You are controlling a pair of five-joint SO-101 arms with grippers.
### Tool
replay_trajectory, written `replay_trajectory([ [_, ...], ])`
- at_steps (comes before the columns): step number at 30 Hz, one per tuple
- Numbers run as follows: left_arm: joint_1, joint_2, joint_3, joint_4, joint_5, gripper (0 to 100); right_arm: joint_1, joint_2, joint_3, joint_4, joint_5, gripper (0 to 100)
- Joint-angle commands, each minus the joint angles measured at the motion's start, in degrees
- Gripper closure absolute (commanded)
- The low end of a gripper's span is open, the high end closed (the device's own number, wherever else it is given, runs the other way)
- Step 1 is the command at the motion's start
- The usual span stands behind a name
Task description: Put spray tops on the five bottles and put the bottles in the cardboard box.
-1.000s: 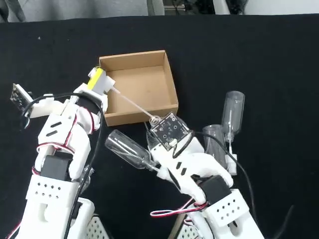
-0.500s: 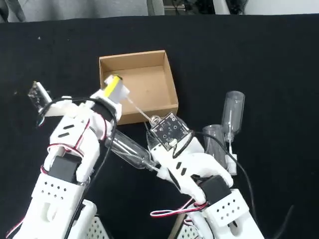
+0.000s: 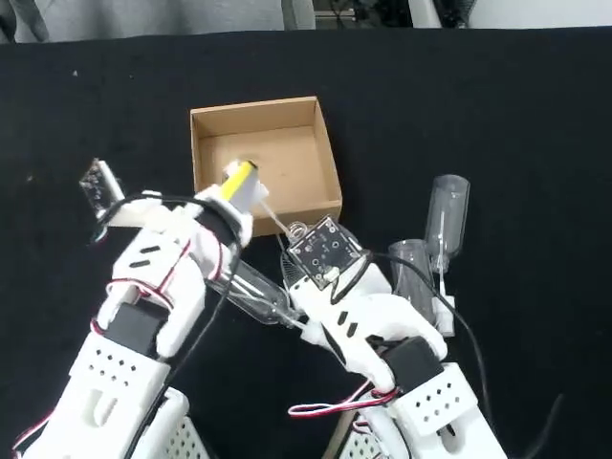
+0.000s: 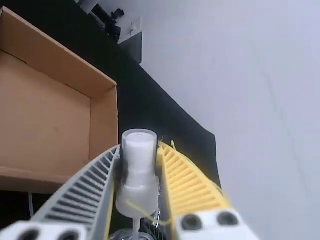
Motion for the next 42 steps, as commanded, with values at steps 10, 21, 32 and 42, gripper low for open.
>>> replay_trajectory([
  [10,2.77,-1.32,-0.57,-1.05,-6.51,97,-0.70,-1.45,-0.31,-1.32,0.09,85.4],
  [21,5.14,-1.32,-1.54,-1.05,-12.48,92,0.97,-1.45,-0.31,-1.49,0.53,85.4],
  [32,5.05,-1.32,-6.29,8.35,-12.22,73,0.88,-1.45,-0.31,-1.49,0.53,85.4],
  [42,5.58,-1.32,-6.64,7.82,-5.10,73,0.79,-1.45,-0.22,-1.58,0.53,85.4],
])
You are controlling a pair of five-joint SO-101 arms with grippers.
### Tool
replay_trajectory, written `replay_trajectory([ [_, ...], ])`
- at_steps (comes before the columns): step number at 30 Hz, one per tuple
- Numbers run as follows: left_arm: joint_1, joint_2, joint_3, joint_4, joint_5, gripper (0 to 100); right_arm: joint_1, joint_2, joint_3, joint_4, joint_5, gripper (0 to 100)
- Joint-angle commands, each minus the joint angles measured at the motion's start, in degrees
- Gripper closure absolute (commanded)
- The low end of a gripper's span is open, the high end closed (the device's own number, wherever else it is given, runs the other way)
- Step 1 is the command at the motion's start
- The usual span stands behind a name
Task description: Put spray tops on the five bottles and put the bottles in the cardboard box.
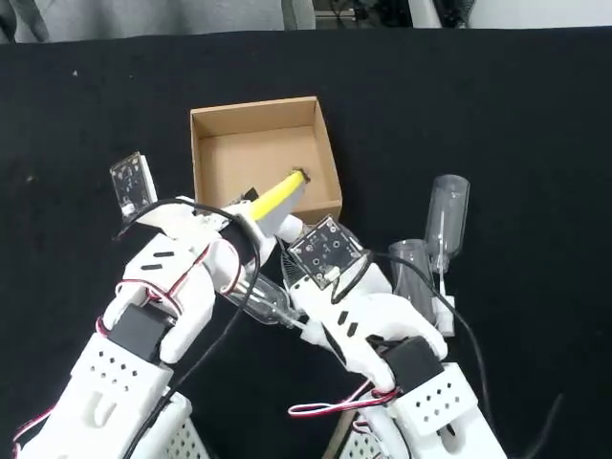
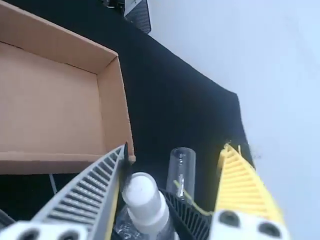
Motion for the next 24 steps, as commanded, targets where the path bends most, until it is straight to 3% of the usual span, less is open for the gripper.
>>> replay_trajectory([
  [1,0.66,-1.32,-4.00,-0.18,5.10,73,0.70,-1.45,-0.22,-1.49,0.53,85.4],
  [9,1.10,-1.32,-4.18,-0.18,8.26,73,0.70,-1.45,-0.22,-1.32,0.62,85.4],
  [16,5.67,-1.32,-5.49,-0.09,10.64,73,0.70,-1.45,0.66,-1.76,2.99,85.4],
  [24,2.51,-1.41,-5.93,-0.18,10.90,73,0.70,-1.45,0.75,-1.76,2.90,85.4],
])
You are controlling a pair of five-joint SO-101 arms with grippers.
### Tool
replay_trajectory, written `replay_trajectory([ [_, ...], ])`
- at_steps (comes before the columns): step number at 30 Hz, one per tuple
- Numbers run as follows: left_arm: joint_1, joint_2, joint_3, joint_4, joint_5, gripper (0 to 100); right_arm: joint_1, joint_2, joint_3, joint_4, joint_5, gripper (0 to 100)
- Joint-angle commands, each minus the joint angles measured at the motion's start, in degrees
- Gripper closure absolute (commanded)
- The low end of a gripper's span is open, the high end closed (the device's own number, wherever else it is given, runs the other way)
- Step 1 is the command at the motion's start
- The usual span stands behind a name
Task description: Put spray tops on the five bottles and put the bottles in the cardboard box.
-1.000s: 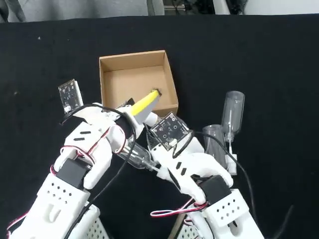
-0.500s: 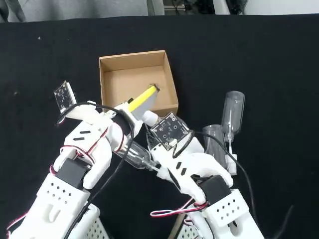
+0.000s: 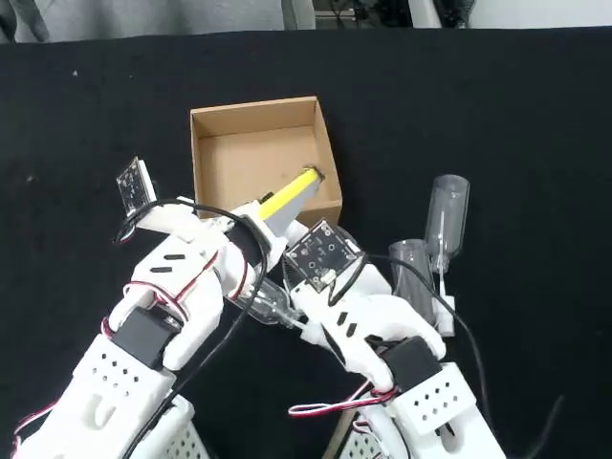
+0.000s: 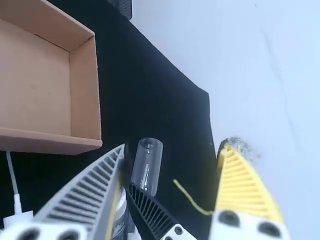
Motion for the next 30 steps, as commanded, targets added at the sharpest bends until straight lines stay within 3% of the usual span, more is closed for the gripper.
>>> replay_trajectory([
  [1,-2.86,-1.41,-4.88,0.00,0.44,73,0.62,-1.45,-0.57,-1.76,0.62,85.4],
  [13,-12.62,-10.64,-3.38,0.26,0.26,73,0.79,-1.45,-0.84,-2.37,-1.14,85.4],
  [21,-13.23,-21.63,3.82,-0.18,0.09,73,0.62,-1.45,-0.57,-7.12,-7.91,85.4],
  [27,-13.32,-22.33,5.41,-0.26,-0.09,73,0.62,-1.45,-0.75,-10.29,-9.93,85.4],
  [30,-13.32,-22.77,6.64,-0.26,-4.92,73,0.62,-1.45,-0.48,-12.57,-9.85,85.4],
])
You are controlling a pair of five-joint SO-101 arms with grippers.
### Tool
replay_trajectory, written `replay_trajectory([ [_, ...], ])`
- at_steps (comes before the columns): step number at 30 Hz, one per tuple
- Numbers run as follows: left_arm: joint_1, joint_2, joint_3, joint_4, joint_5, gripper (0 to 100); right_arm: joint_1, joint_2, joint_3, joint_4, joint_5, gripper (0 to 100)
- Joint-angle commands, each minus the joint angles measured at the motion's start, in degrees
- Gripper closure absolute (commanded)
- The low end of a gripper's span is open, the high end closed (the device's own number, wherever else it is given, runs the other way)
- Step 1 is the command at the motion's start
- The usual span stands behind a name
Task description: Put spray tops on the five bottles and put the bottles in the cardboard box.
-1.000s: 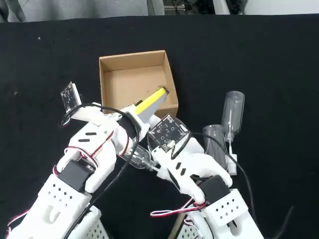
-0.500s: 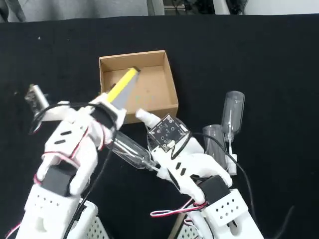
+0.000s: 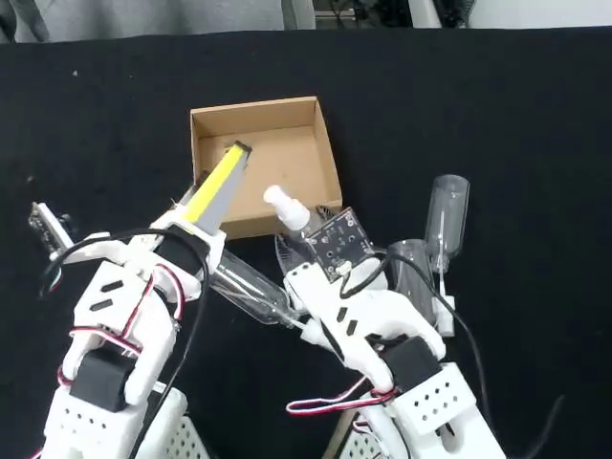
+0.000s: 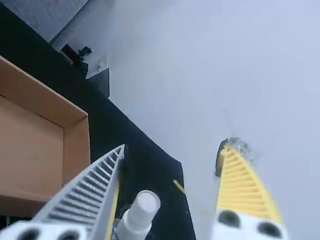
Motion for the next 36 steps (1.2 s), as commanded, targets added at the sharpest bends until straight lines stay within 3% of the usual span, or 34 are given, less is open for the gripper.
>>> replay_trajectory([
  [1,-0.75,-1.41,0.31,-0.18,-7.12,73,0.79,-1.45,-0.48,-3.60,-0.53,85.4],
  [5,-2.42,-1.41,1.36,-0.18,-12.40,73,0.79,-1.45,-0.84,-4.48,-0.26,85.4],
  [16,-11.65,-0.88,1.89,-0.18,-13.45,73,0.79,-1.45,-3.12,-4.57,-0.53,85.4],
  [21,-11.03,-1.32,4.18,-0.26,-19.78,73,0.79,-1.45,-4.26,-4.40,-0.53,85.4],
  [28,-10.68,-0.88,4.79,-0.26,-21.89,73,0.70,-1.45,-4.70,-4.48,-0.53,85.4],
  [36,-0.84,-1.14,7.96,-0.26,-25.85,73,-2.37,-1.45,-4.62,-4.13,-0.26,85.4],
])
